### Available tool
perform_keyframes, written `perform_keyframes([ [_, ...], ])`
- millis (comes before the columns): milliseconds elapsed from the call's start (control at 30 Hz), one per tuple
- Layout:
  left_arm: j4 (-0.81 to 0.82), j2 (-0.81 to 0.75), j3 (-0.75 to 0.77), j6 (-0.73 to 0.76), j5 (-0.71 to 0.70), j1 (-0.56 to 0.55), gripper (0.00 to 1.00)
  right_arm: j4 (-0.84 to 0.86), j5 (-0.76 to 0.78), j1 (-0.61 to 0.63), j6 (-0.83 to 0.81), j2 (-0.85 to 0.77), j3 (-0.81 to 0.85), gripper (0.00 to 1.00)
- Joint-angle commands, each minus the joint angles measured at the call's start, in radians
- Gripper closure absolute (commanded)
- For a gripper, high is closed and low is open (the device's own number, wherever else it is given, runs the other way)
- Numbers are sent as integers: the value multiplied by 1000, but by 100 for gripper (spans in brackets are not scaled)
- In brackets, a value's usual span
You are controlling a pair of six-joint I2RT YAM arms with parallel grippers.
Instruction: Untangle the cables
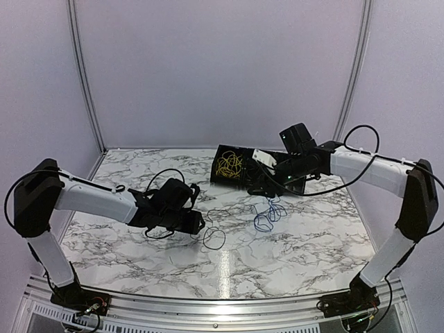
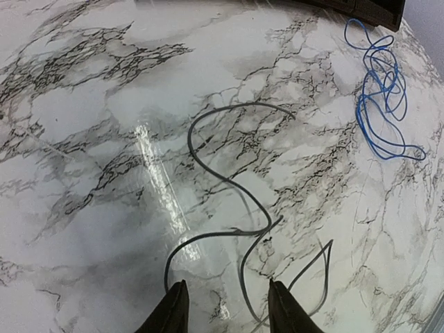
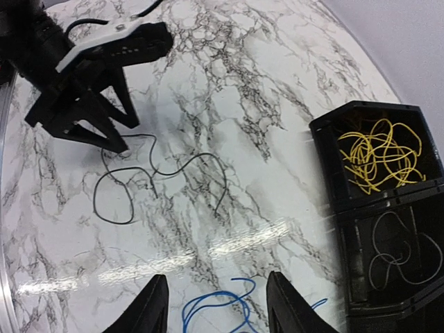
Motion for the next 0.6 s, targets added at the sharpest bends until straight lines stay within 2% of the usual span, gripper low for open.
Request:
perform_keyframes([
  [0, -122, 91, 157, 206, -26, -3, 58, -23, -59, 2, 5, -58, -53, 50],
  [167, -222, 220, 286, 408, -17, -2, 58, -20, -41, 3, 15, -82, -76, 49],
  [333, -244, 236, 326, 489, -18, -2, 70, -19, -24, 3, 9, -93, -77, 49],
  [467, -244, 207, 335, 521, -12, -2, 70, -16, -18, 3, -2, -92, -87, 49],
  [567, -255, 209, 334, 540, 19, -3, 64, -15, -20, 3, -3, -81, -81, 49],
])
